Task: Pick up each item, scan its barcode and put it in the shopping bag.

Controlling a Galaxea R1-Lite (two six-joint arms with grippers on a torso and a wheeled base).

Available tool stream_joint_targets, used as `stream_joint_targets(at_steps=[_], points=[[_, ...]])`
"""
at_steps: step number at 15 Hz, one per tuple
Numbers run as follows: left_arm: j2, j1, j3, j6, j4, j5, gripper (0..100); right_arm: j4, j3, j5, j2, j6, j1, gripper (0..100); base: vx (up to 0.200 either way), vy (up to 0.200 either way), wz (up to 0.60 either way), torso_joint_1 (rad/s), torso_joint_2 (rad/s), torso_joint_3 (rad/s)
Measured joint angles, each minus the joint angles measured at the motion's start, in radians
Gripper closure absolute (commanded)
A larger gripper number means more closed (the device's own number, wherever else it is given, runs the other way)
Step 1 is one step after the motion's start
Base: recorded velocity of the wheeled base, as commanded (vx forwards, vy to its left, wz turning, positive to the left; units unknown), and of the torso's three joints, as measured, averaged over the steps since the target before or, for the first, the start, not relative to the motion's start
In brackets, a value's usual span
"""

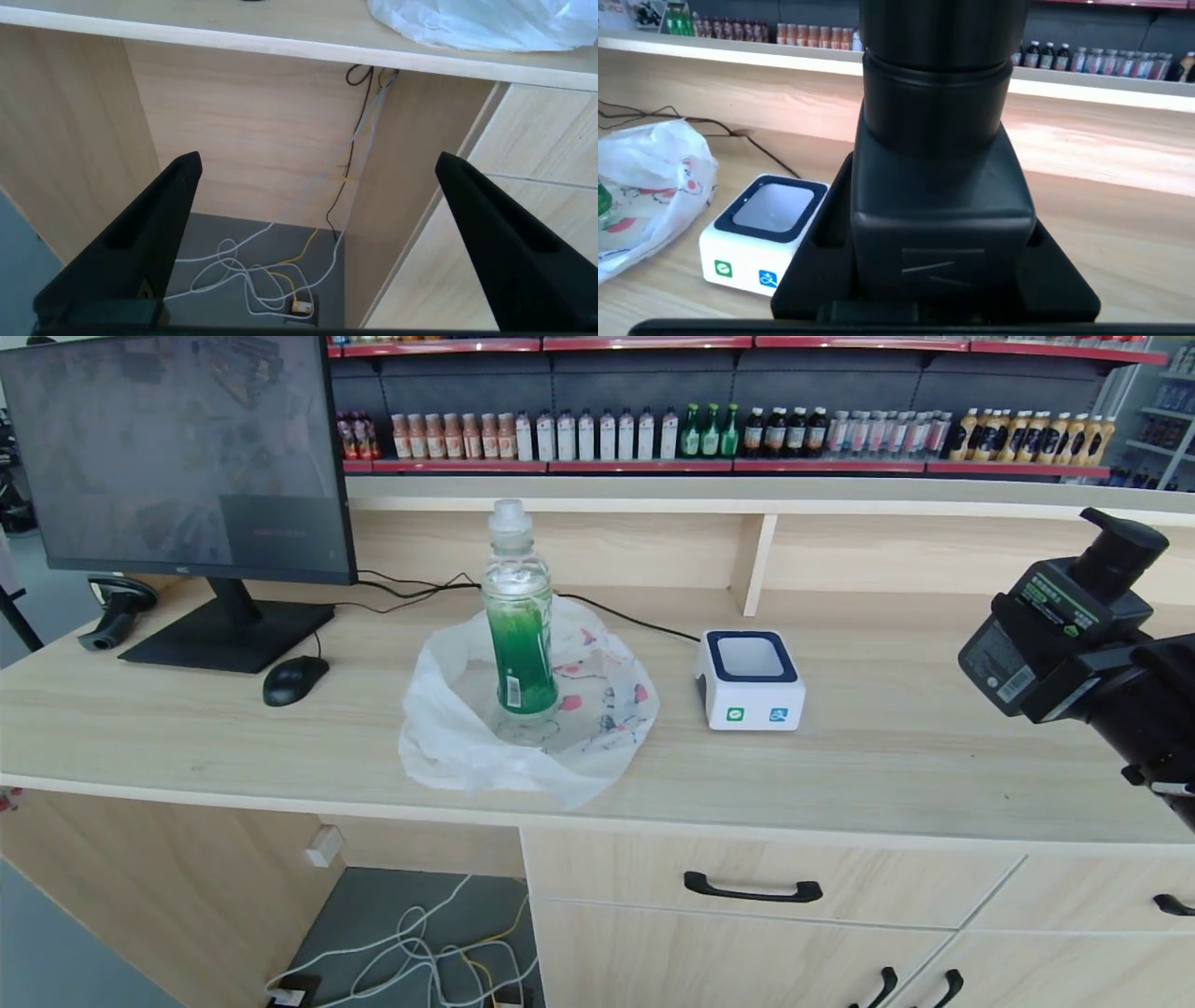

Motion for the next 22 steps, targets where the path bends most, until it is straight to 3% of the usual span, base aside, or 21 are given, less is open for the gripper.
stream_joint_targets(at_steps=[14, 18, 20, 22], points=[[0.000, 0.000, 0.000, 0.000, -0.001, 0.000, 0, -0.017, 0.003, 0.015, 0.008, 0.001, 0.001, 100, 0.014, 0.014, 0.00, 0.000, 0.00, -0.001], [0.000, 0.000, 0.000, 0.000, -0.007, 0.000, 0, -0.018, -0.044, 0.018, 0.036, 0.000, 0.001, 100, 0.000, 0.000, 0.45, 0.001, 0.00, 0.005], [0.000, 0.001, 0.000, 0.001, -0.006, 0.000, 0, 0.001, -0.086, 0.063, 0.057, -0.016, 0.008, 100, 0.000, 0.000, 0.00, 0.000, 0.00, 0.000], [0.000, 0.000, 0.000, 0.001, -0.007, 0.000, 0, 0.013, -0.145, 0.177, 0.087, -0.091, 0.007, 100, 0.000, 0.000, 0.00, 0.000, 0.00, 0.000]])
